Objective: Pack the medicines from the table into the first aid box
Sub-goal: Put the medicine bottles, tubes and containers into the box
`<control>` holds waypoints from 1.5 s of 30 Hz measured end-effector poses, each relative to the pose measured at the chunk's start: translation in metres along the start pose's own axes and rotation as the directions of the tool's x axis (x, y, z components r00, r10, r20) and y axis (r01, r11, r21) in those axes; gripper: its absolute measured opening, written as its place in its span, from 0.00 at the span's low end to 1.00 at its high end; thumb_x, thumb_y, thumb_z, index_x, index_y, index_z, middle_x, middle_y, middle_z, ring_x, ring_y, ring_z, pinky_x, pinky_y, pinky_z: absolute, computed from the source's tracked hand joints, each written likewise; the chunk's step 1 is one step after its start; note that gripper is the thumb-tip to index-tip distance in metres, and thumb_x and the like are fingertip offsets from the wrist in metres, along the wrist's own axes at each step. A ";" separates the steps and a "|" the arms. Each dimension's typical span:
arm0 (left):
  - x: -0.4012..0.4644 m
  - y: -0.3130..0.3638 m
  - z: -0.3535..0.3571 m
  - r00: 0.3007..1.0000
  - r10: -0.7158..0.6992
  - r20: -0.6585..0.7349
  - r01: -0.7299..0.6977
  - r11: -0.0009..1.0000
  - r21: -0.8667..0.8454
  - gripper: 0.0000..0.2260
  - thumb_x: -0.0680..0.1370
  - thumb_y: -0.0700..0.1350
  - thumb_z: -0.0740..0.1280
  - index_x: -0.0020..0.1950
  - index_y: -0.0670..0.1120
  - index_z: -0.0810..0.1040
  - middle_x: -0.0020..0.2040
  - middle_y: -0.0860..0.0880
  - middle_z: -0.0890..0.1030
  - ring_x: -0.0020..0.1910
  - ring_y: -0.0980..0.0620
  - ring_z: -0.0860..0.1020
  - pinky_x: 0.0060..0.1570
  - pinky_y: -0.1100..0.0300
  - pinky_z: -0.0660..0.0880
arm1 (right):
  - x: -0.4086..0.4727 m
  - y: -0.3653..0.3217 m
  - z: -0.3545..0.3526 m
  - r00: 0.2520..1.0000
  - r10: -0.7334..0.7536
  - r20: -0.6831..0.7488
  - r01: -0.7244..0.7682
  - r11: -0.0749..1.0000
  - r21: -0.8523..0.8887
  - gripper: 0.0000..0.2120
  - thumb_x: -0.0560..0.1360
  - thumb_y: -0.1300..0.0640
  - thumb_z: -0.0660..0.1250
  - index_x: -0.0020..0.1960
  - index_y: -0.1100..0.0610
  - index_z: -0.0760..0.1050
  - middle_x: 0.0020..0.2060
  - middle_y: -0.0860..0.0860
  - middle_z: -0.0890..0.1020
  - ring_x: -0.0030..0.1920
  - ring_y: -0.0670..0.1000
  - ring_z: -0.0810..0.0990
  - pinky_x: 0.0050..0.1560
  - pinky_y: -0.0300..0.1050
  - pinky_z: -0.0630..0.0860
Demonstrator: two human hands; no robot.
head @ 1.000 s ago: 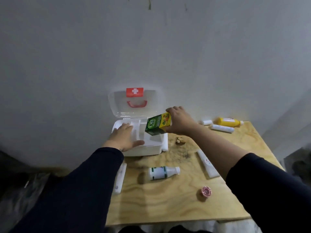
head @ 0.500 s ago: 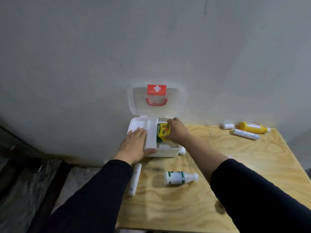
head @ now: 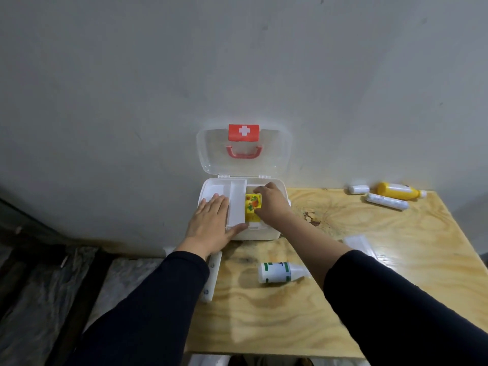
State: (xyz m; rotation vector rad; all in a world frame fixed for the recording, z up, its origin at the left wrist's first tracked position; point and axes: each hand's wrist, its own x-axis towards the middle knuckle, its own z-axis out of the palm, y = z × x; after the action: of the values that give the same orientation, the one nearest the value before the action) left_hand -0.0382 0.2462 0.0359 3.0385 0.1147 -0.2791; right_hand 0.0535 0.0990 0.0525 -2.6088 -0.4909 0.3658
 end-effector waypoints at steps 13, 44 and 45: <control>0.002 -0.002 0.005 1.000 0.007 -0.027 -0.007 1.000 0.026 0.42 0.75 0.69 0.46 0.79 0.41 0.51 0.80 0.44 0.53 0.80 0.48 0.49 0.78 0.50 0.45 | -0.086 0.109 -0.066 0.950 0.249 -0.189 -0.259 0.965 -0.031 0.25 0.73 0.58 0.70 0.68 0.62 0.70 0.62 0.59 0.75 0.63 0.59 0.74 0.63 0.48 0.71; 0.002 0.000 0.002 0.999 0.005 0.032 -0.006 0.999 0.035 0.40 0.77 0.68 0.46 0.80 0.41 0.47 0.81 0.44 0.49 0.80 0.48 0.46 0.78 0.50 0.43 | -0.094 0.082 -0.095 0.969 0.142 -0.204 -0.160 0.984 -0.076 0.33 0.69 0.52 0.73 0.70 0.60 0.67 0.64 0.56 0.75 0.65 0.57 0.72 0.63 0.48 0.70; 0.002 0.000 0.002 0.999 0.006 0.033 -0.007 1.000 0.028 0.40 0.77 0.68 0.46 0.80 0.41 0.47 0.81 0.45 0.49 0.80 0.48 0.46 0.78 0.50 0.43 | -0.089 0.073 -0.097 0.976 0.096 -0.196 -0.121 0.986 -0.115 0.33 0.69 0.52 0.73 0.71 0.59 0.67 0.64 0.56 0.75 0.65 0.56 0.72 0.63 0.48 0.70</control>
State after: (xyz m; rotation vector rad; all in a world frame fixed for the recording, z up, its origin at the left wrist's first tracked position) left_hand -0.0367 0.2463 0.0341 3.0601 0.0987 -0.3327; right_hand 0.0256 -0.0345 0.1160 -2.7656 -0.3159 0.1205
